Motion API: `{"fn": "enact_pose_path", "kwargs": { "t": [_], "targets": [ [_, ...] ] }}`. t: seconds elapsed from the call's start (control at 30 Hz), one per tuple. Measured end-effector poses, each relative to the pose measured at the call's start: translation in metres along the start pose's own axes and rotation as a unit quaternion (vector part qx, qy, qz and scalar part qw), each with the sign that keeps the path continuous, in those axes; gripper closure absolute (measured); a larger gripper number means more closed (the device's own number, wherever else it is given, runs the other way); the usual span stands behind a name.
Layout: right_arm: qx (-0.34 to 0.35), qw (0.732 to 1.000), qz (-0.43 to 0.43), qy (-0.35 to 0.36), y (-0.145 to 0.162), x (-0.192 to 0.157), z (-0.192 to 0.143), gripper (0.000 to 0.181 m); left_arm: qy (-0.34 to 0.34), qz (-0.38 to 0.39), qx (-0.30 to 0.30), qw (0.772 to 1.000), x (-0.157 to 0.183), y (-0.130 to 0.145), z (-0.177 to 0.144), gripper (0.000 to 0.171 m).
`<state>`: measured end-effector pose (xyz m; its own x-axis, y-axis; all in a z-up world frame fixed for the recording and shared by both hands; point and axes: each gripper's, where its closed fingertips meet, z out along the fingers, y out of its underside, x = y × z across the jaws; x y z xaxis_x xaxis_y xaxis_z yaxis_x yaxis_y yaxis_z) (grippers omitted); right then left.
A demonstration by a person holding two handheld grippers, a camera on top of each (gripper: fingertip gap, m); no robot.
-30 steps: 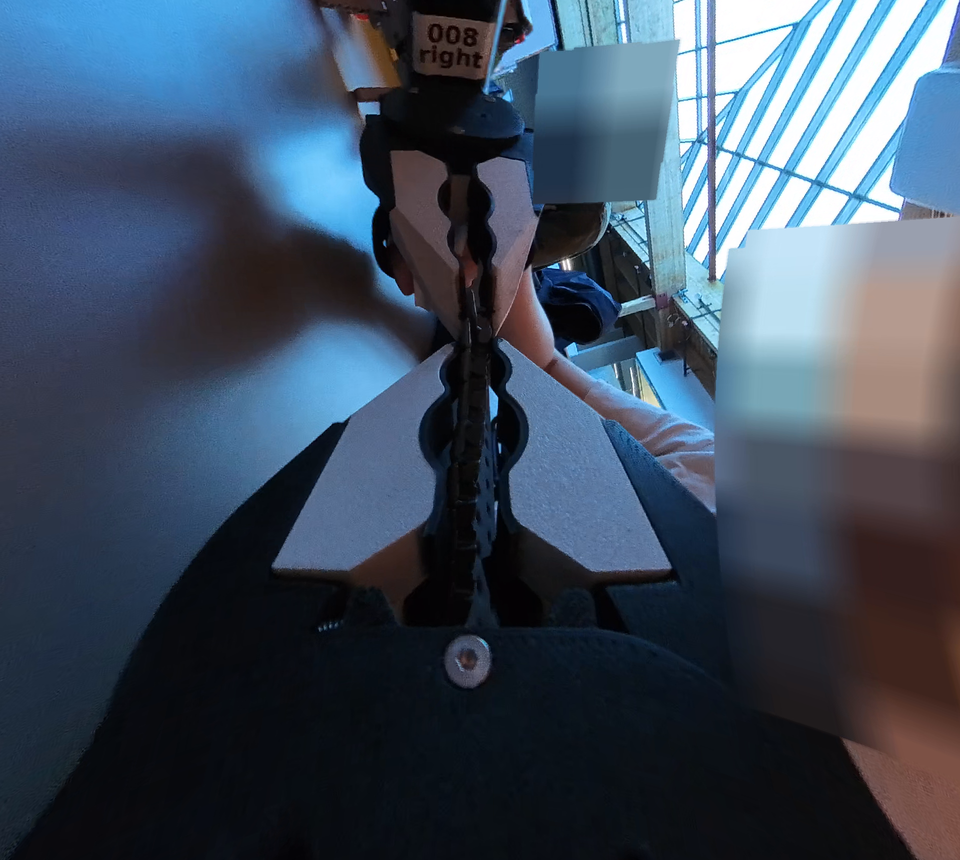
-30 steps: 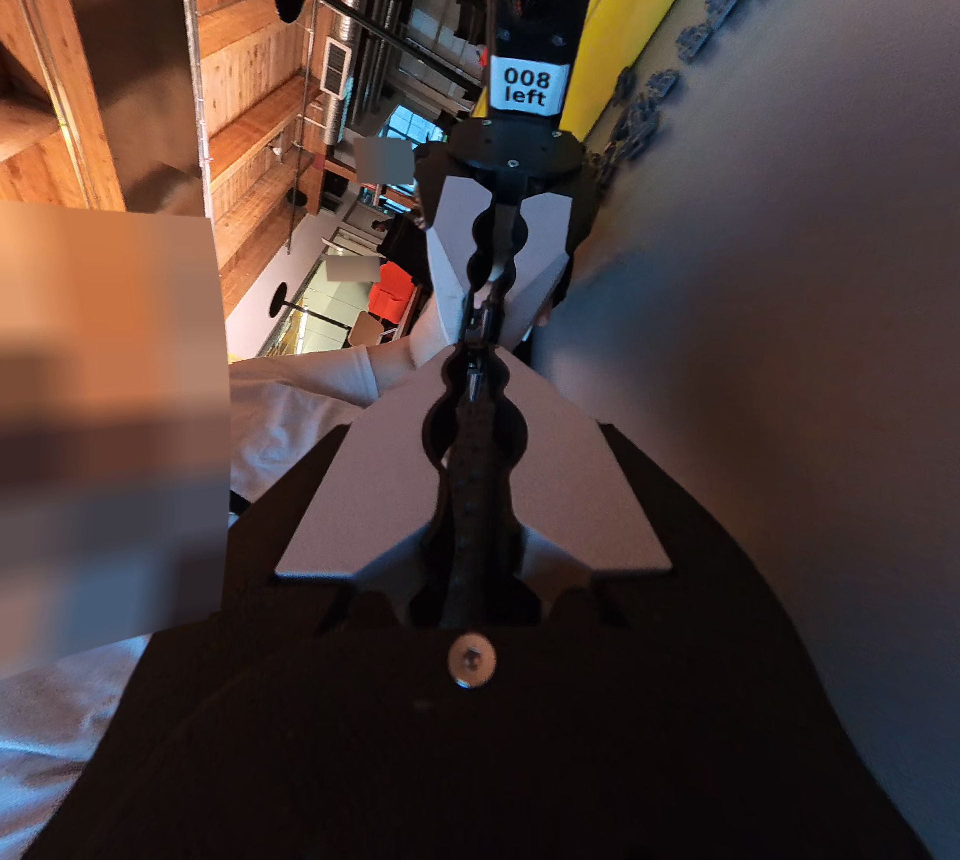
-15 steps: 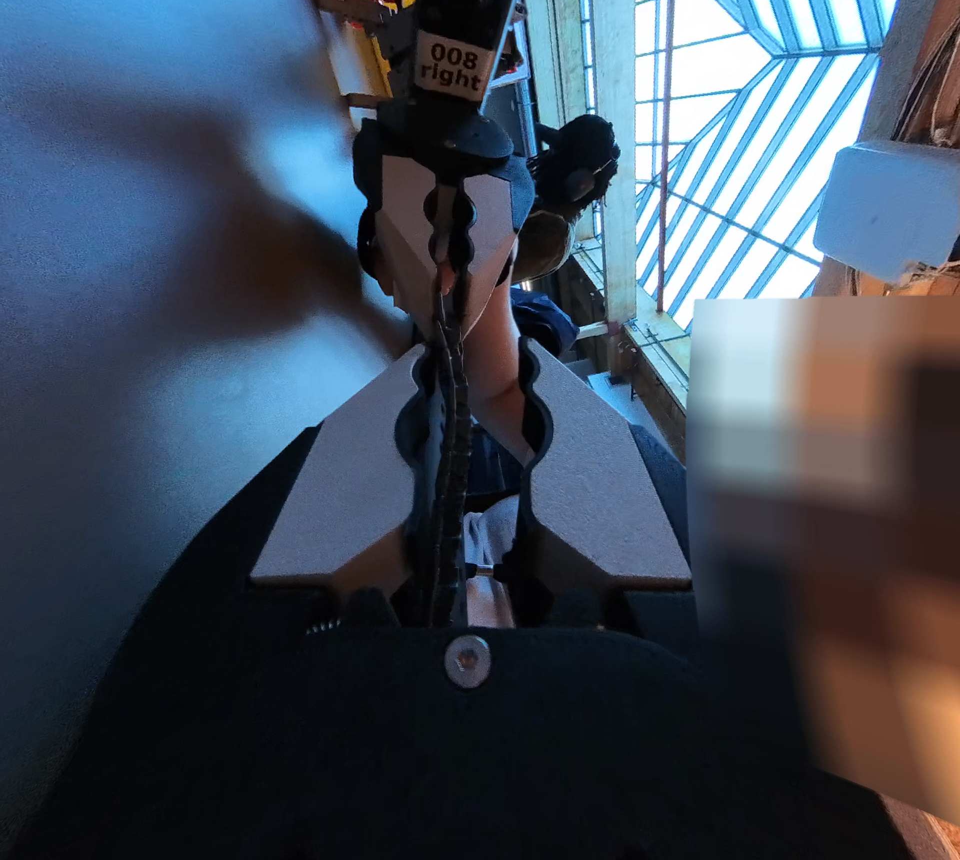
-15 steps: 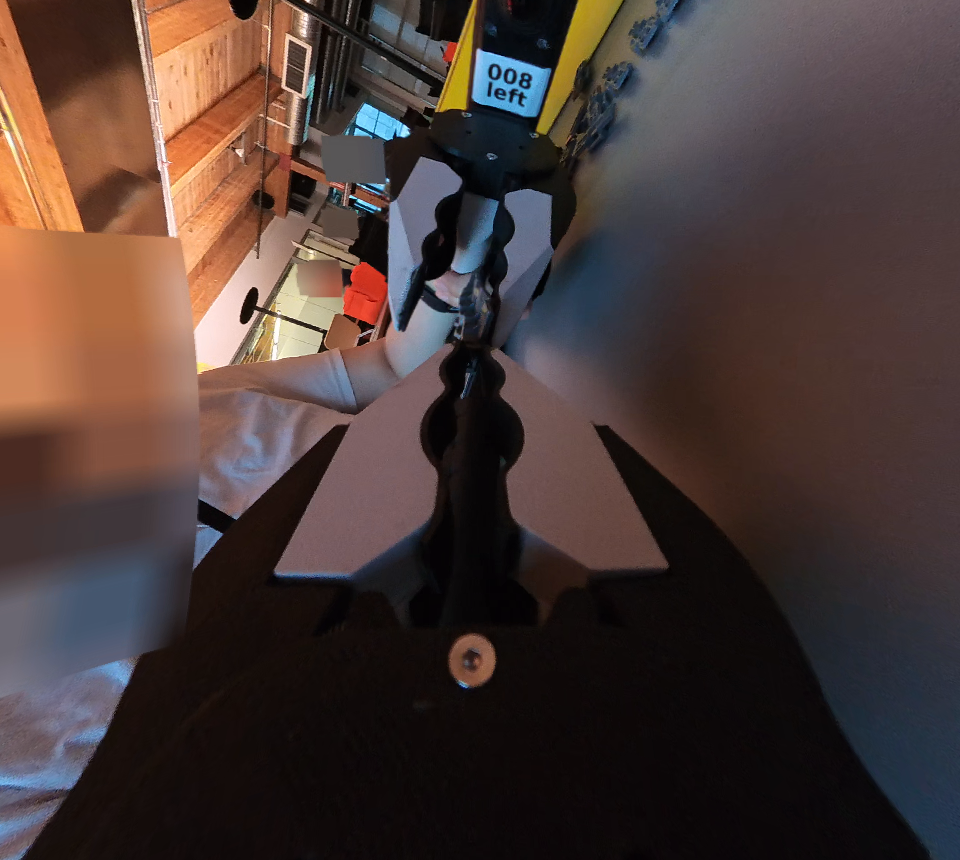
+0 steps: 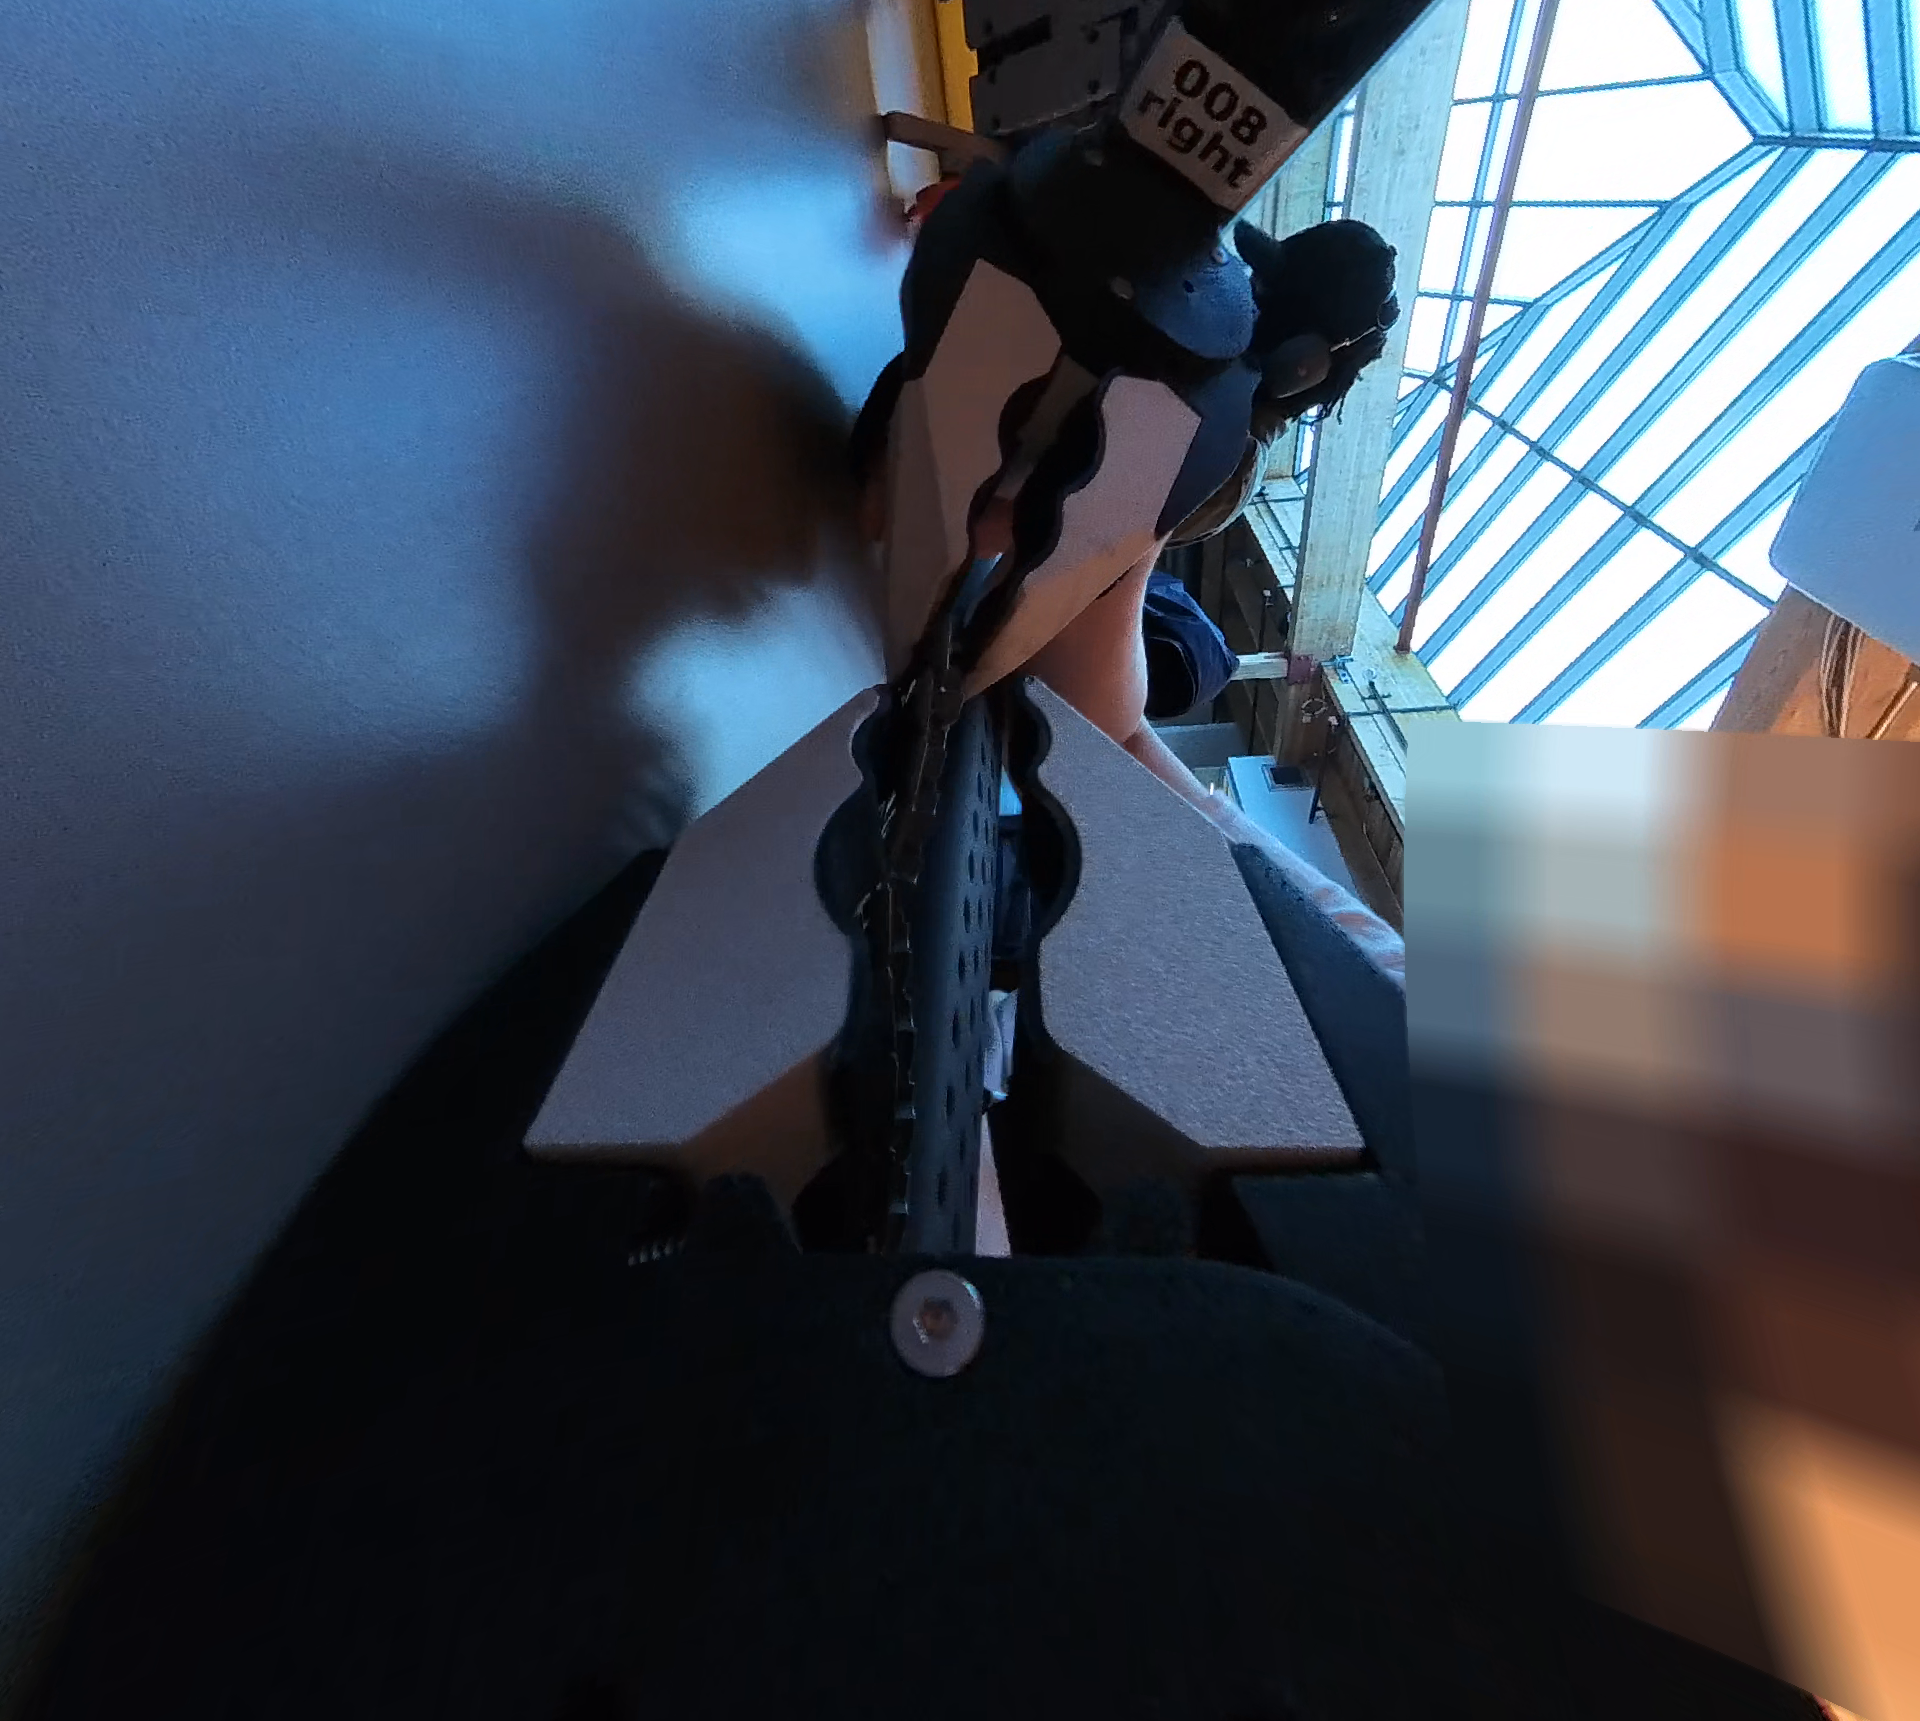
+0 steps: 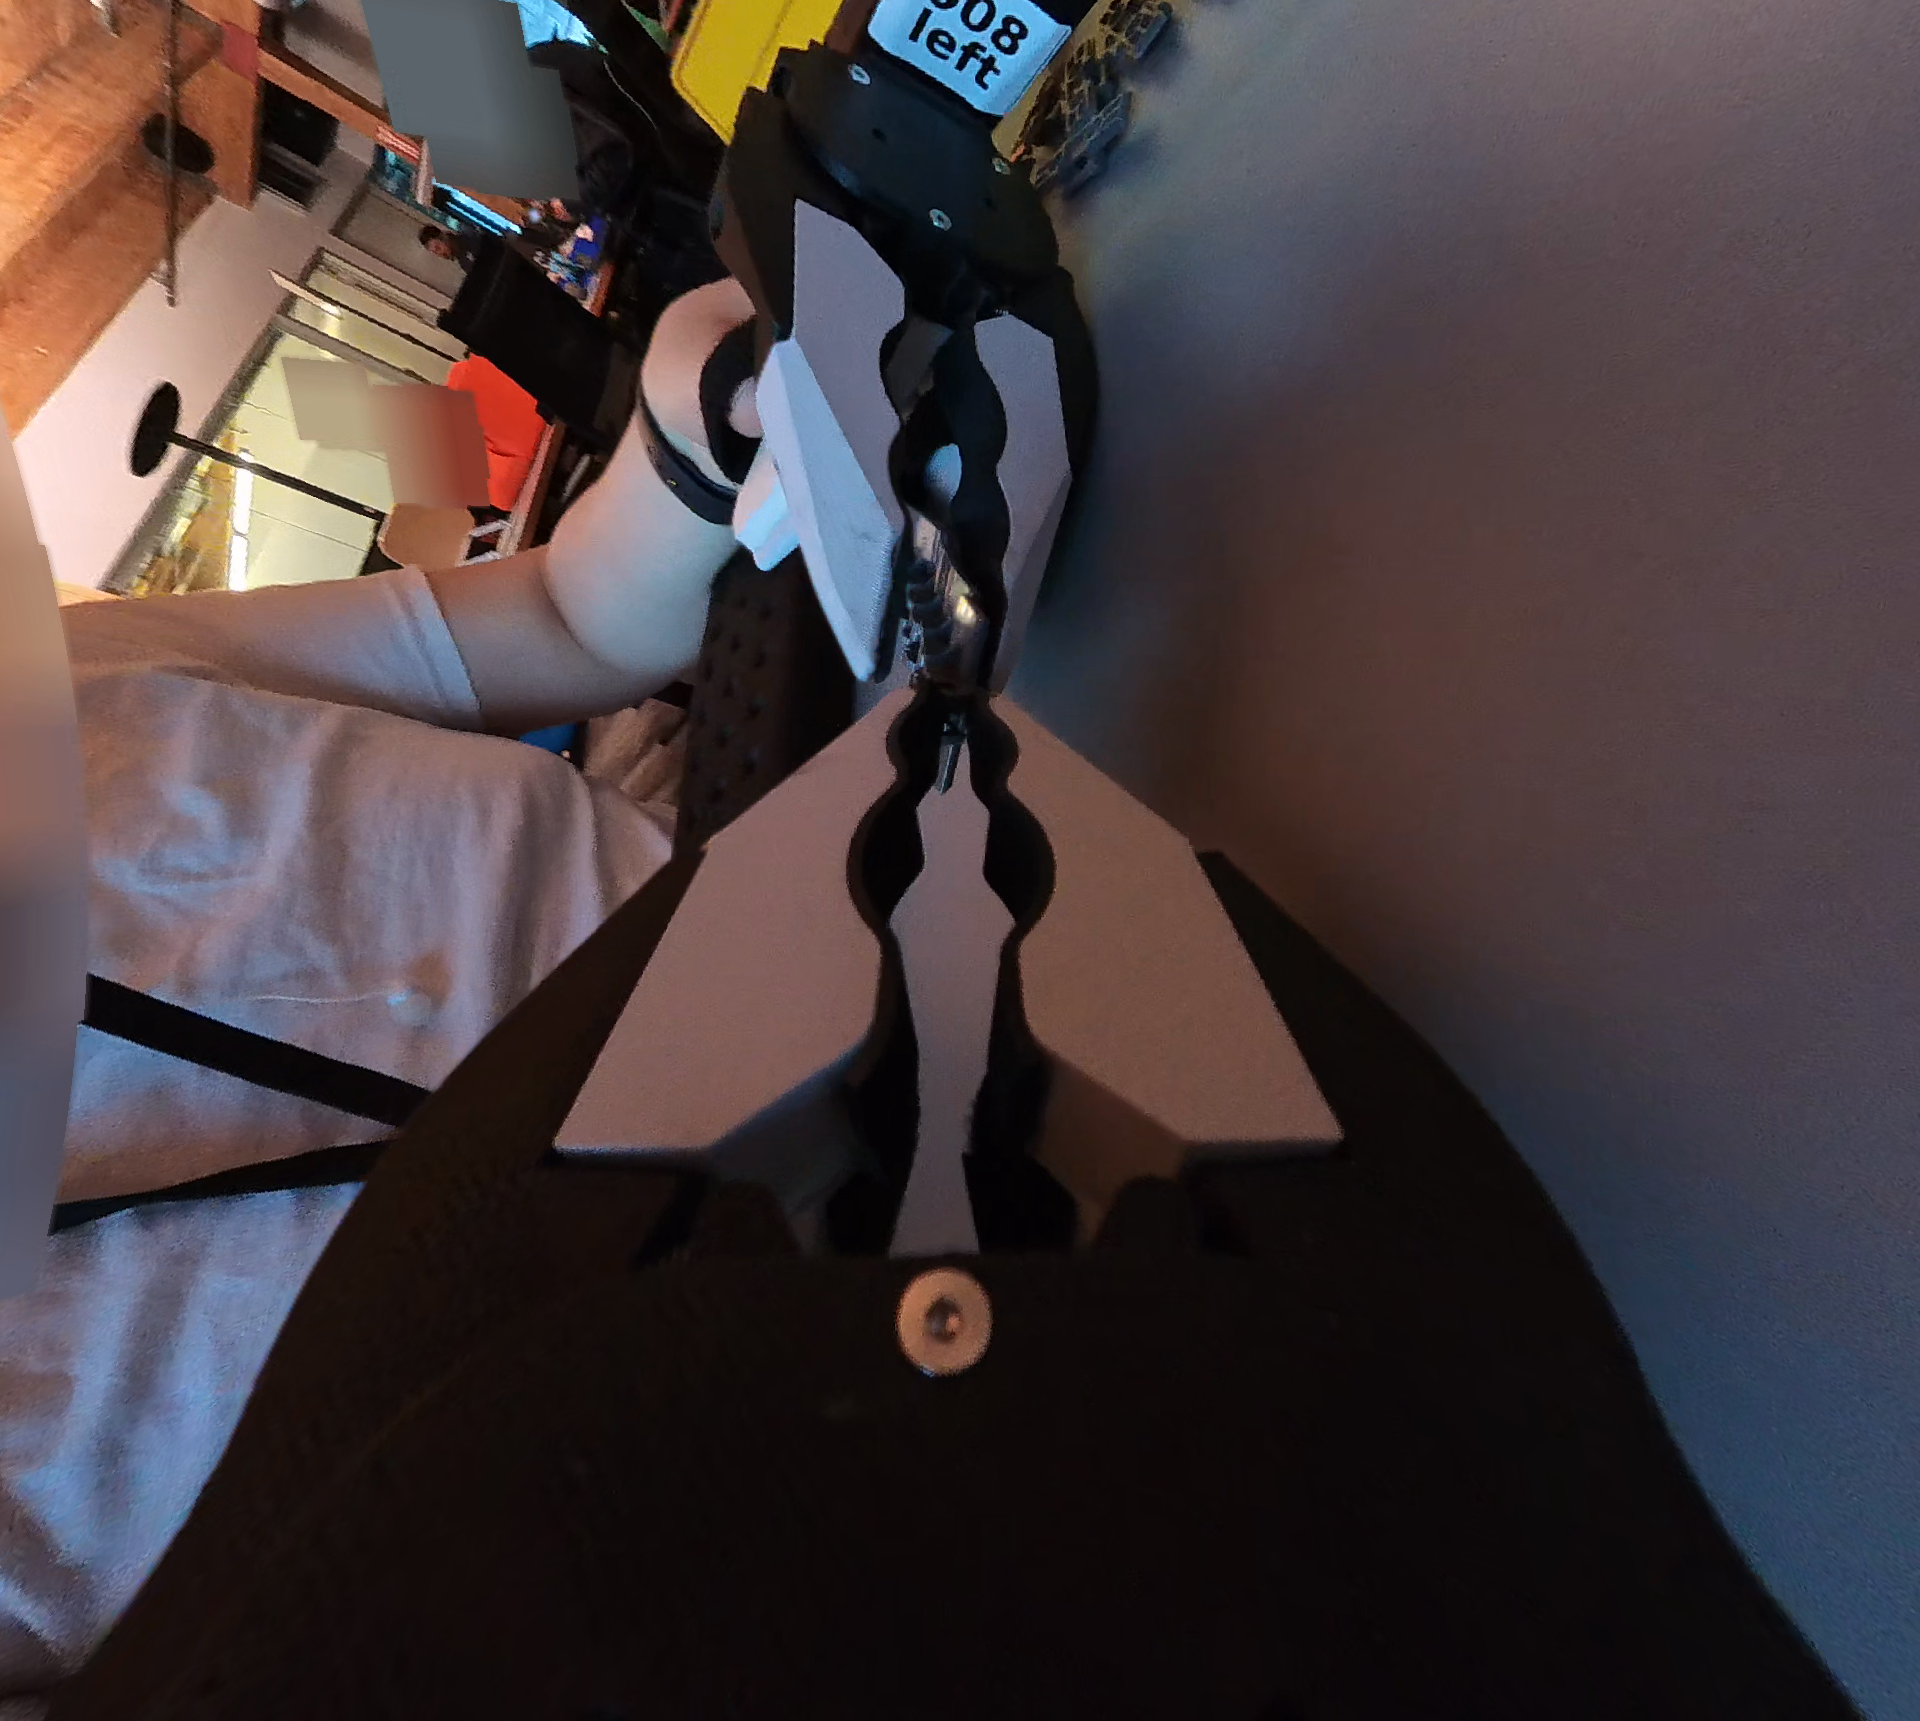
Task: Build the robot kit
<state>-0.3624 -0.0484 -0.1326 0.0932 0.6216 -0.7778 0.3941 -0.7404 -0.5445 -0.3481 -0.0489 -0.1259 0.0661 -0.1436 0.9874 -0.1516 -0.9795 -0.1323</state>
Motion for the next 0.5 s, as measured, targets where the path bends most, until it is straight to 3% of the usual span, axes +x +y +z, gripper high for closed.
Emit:
{"fn": "enact_pose_path", "kwargs": {
  "t": [0.17,0.5],
  "targets": [
    [-0.013,0.999,-0.019,0.046,0.003,0.005,0.001,0.179,-0.012,0.007,0.001,1.000,-0.002,0.001,0.001,0.144],
    [-0.038,0.987,-0.068,0.139,0.003,0.013,0.005,0.179,-0.048,0.019,0.008,0.999,-0.008,0.001,-0.002,0.143]
  ]
}}
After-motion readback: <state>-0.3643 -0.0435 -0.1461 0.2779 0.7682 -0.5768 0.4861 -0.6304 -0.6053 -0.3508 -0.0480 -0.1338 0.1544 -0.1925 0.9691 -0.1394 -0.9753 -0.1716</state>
